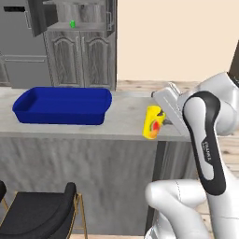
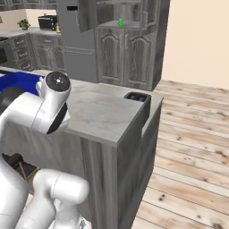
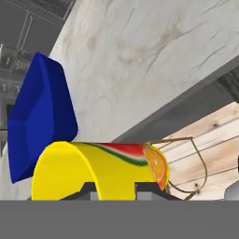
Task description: There is a tray on the dining counter. Grab the cup, mug, and pitcher and place them on the tray. The pitcher may be placed next to the tray if it cannot fit the tray.
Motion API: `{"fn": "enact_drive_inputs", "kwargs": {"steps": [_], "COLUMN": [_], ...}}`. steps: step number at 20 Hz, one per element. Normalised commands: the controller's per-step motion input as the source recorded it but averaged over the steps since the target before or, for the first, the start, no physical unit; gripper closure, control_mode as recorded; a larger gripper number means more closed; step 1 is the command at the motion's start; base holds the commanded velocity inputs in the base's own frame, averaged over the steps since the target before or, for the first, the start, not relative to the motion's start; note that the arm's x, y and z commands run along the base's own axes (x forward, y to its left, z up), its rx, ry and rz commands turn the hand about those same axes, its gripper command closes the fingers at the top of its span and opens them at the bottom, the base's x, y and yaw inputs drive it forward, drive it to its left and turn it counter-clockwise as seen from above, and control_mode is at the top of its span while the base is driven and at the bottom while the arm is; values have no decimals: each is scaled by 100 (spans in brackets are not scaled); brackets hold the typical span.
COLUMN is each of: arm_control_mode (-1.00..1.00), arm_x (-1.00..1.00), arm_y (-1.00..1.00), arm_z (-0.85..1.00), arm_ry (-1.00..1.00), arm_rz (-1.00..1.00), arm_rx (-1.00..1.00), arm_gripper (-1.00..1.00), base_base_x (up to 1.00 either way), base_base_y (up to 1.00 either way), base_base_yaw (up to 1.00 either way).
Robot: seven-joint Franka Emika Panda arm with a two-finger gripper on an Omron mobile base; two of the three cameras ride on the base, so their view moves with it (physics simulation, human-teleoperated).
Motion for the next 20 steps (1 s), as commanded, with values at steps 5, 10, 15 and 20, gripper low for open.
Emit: {"fn": "enact_drive_inputs", "kwargs": {"steps": [5, 10, 15, 20], "arm_control_mode": [-100, -100, -100, -100], "arm_x": [10, 24, 57, 64], "arm_y": [40, 56, 69, 61], "arm_z": [50, 27, 24, 32], "arm_ry": [4, 3, 0, 2], "arm_rz": [3, 6, 3, 0], "arm_rx": [0, -1, -1, 0], "arm_gripper": [100, 100, 100, 100], "base_base_x": [0, 0, 0, 0], "base_base_y": [0, 0, 0, 0], "base_base_yaw": [0, 0, 0, 0]}}
